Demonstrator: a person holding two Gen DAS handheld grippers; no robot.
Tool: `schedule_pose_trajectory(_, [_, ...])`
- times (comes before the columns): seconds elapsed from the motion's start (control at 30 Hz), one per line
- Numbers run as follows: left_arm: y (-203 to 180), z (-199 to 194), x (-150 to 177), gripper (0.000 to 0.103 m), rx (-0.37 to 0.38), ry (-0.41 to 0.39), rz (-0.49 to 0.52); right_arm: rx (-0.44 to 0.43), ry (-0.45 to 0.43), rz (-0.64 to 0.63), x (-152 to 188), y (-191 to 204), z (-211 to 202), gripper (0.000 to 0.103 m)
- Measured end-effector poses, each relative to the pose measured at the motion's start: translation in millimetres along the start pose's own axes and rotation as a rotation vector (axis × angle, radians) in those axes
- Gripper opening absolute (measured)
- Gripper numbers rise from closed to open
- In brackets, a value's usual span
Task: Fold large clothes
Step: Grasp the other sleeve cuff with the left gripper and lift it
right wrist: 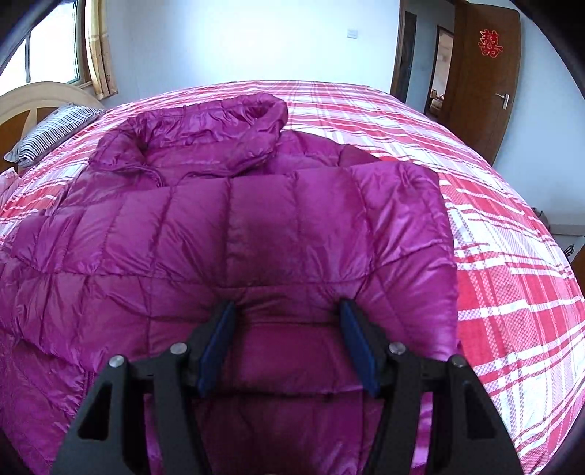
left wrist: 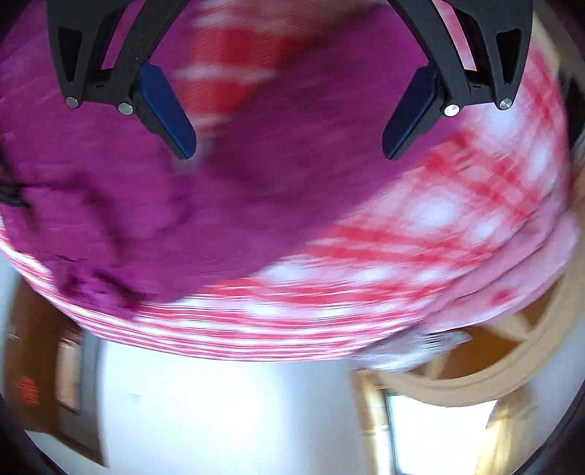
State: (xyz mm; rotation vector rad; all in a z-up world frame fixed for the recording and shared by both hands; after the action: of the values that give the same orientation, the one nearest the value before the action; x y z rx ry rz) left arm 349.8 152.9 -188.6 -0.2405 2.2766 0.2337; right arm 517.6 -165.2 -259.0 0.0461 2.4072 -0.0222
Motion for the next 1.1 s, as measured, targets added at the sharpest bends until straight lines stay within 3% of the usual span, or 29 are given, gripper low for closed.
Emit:
schedule_pose_trajectory(0.1, [66.3, -7.8, 21.1, 0.102, -0.087, 0.011, -0.115, -0.004, -0.004, 0.004, 0.1, -0.4, -1.2, 0.064])
schedule_pose_trajectory(0.23, [103.0, -10.2, 41.5, 0.102, -0.082, 0.04, -0.221, -0.009, -0.011, 0.01, 0.3, -0.9, -2.8, 0.065])
schedule_pose_trajectory(0.33, [98.3, -8.2, 45.8, 0.094, -0.044, 0.054, -0.253, -0.019, -0.017, 0.017, 0.8, -1.7, -4.5, 0.066])
schedule_pose_trajectory(0.37, [93.7, -8.9, 46.6, 0.086, -0.028, 0.059, -0.255, -0.024, -0.019, 0.022, 1.1, -2.5, -5.3, 0.067])
schedule_pose_trajectory(0.47, [70.3, 1.6, 51.3, 0.084, 0.04, 0.125, -0.271, -0.027, -0.022, 0.027, 1.4, -2.8, -6.4, 0.068])
schedule_pose_trajectory(0.57, [56.0, 21.8, 63.5, 0.083, 0.013, 0.19, -0.258, -0.03, -0.026, 0.029, 1.4, -2.6, -7.2, 0.069])
schedule_pose_trajectory(0.6, [53.4, 22.7, 63.7, 0.075, -0.022, 0.174, -0.233, -0.032, -0.028, 0.031, 1.2, -2.6, -7.2, 0.07])
schedule_pose_trajectory(0.63, [51.8, 22.8, 62.1, 0.067, -0.05, 0.152, -0.207, -0.035, -0.029, 0.033, 1.1, -2.9, -7.5, 0.07])
schedule_pose_trajectory(0.7, [51.2, 21.3, 55.8, 0.034, -0.059, 0.118, -0.179, -0.041, -0.033, 0.038, 1.0, -3.5, -8.2, 0.072])
schedule_pose_trajectory(0.77, [56.3, 19.6, 46.5, 0.022, -0.045, 0.107, -0.185, -0.046, -0.035, 0.044, 1.2, -4.4, -8.6, 0.072])
schedule_pose_trajectory(1.1, [101.8, 4.1, -37.0, 0.017, -0.041, -0.015, -0.248, -0.066, -0.042, 0.056, 1.2, -6.0, -9.1, 0.077])
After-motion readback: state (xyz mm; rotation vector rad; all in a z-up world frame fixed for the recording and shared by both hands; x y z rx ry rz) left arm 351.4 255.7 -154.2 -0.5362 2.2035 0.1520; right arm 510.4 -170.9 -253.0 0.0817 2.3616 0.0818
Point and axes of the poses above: each gripper's, at about its wrist camera, not at the fingertips, and z roughly the way its jaws point, y to its left, x to its underside, the point moved 6 cm from there along z, roughly the way its jaws point
